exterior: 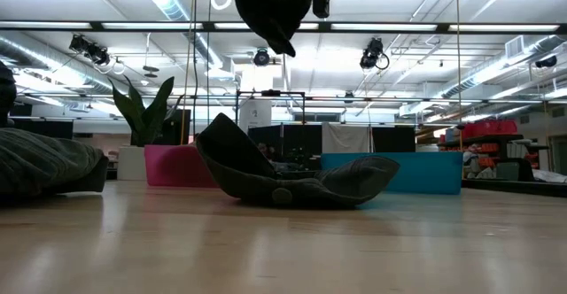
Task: Pick & Place hat
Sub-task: Put the right black cap into the blue bin
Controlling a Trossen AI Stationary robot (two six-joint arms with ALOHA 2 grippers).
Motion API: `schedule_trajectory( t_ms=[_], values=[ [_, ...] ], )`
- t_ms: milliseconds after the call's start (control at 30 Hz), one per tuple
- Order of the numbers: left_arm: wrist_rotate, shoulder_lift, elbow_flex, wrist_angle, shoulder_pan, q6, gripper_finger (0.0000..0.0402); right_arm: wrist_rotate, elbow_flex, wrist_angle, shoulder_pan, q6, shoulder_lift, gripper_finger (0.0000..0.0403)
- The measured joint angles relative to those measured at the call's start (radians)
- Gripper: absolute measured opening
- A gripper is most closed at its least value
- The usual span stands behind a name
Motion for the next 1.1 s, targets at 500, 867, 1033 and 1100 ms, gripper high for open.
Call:
schedule_trajectory(
  t_ms=[500,867,1033,1100],
  values=[
    [0.133,-0.099,0.002,-0.254,-0.004,-0.084,0.0033,-0.163,-0.001,-0.059,-0.034,-0.006,-0.017,0.0],
    [0.14,-0.173,0.001,-0.328,-0.07,-0.075,0.0041,-0.256,-0.001,-0.045,-0.035,-0.013,-0.017,0.0001],
    [0.118,-0.193,0.001,-0.351,-0.106,-0.065,0.0041,-0.266,-0.001,-0.049,-0.033,-0.029,-0.017,0.0001],
    [0.107,-0.201,0.0,-0.355,-0.118,-0.053,0.0041,-0.269,-0.001,-0.049,-0.028,-0.04,-0.017,0.0001]
  ],
)
